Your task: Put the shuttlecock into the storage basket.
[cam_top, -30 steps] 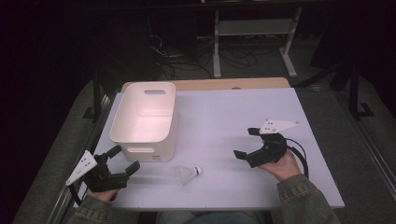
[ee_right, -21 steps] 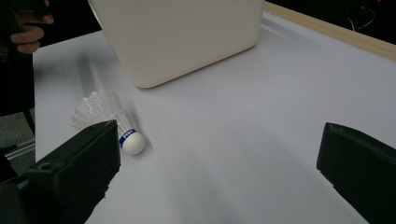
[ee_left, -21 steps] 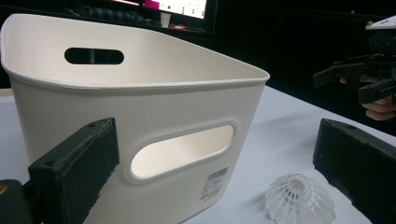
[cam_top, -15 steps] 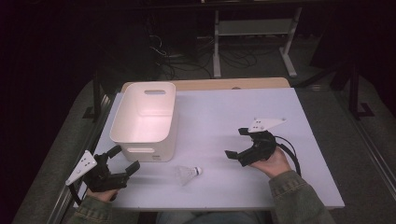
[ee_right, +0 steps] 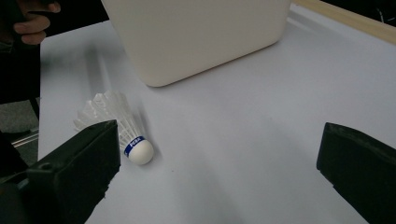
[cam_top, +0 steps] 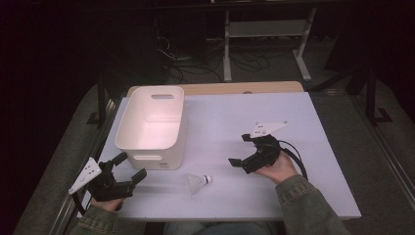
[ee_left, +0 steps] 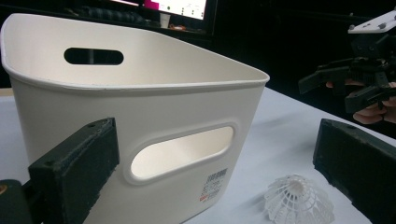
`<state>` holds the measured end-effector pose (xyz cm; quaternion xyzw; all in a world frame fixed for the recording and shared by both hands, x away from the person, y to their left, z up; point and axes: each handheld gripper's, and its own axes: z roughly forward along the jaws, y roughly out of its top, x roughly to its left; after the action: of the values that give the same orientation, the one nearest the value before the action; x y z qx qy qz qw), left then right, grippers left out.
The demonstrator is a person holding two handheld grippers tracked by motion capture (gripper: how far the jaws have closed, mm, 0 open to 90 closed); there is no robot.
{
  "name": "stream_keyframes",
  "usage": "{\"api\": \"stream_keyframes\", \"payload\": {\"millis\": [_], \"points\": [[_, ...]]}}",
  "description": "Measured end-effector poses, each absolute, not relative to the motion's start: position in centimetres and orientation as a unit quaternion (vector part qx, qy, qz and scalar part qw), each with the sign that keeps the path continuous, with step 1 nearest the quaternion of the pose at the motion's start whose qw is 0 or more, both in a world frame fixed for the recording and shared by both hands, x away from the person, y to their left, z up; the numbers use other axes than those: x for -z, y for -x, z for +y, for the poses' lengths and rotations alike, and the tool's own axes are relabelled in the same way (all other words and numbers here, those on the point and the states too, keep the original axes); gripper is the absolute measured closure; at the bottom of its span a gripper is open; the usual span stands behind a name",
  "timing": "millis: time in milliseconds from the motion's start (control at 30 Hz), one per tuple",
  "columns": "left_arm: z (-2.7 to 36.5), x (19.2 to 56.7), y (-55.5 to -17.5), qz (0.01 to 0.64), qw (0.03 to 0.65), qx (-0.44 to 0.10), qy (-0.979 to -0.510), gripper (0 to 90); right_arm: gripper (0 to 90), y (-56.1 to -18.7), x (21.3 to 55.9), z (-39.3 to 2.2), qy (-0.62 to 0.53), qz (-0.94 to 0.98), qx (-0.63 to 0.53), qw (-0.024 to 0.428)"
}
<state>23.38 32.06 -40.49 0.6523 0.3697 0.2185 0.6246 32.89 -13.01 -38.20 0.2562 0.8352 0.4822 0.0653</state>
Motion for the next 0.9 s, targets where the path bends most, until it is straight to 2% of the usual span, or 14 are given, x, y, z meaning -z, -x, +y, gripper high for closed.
{"api": "stream_keyframes", "payload": {"millis": [900], "points": [[32.1, 40.5, -23.4, 0.371, 0.623, -0.216, -0.654, 0.0, 0.0, -34.3, 39.0, -10.2, -0.218, 0.866, -0.451, 0.02]]}}
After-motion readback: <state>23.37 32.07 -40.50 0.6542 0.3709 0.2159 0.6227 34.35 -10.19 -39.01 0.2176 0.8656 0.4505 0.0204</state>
